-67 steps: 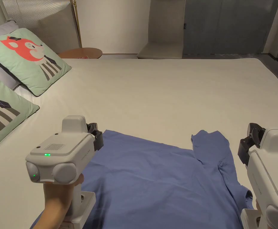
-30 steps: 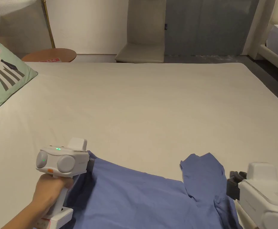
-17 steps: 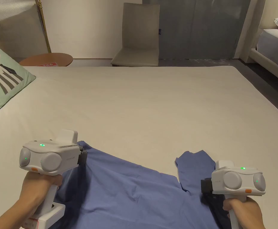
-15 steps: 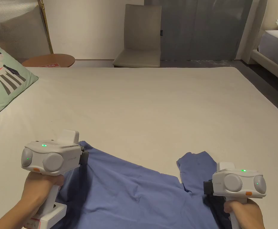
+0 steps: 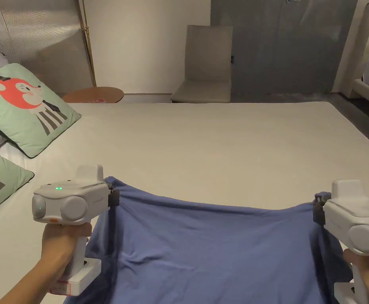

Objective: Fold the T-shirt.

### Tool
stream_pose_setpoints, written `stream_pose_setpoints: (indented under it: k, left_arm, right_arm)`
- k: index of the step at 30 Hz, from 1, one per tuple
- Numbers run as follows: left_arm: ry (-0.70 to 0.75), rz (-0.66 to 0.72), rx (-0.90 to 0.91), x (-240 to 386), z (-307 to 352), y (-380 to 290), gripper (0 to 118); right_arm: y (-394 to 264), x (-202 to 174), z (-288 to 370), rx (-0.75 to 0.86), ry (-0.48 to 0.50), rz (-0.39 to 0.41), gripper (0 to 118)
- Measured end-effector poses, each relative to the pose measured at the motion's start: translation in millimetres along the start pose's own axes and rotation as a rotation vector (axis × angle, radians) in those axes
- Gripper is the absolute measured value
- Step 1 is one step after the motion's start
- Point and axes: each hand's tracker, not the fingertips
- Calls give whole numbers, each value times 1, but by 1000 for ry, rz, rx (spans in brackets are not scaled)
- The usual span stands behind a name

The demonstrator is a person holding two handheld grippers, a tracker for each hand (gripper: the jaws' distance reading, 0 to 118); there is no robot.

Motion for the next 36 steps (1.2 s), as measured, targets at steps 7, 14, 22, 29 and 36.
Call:
stream_pose_setpoints:
  k: [7,14,22,29,36]
  left_arm:
    - [43,48,207,-15,64,68,0]
    - [102,69,417,-24,112,150,0]
    - [94,126,605,-22,129,224,1]
    - [110,134,663,-19,102,251,0]
    - [123,93,604,-19,42,219,1]
  right_arm:
    - [96,-11,44,290,15,69,5]
    - [188,-13,66,486,42,27,5]
    - [262,-7,61,627,36,-10,5]
    - [294,-8,56,687,32,-17,5]
    - [266,-8,13,630,52,-29,5]
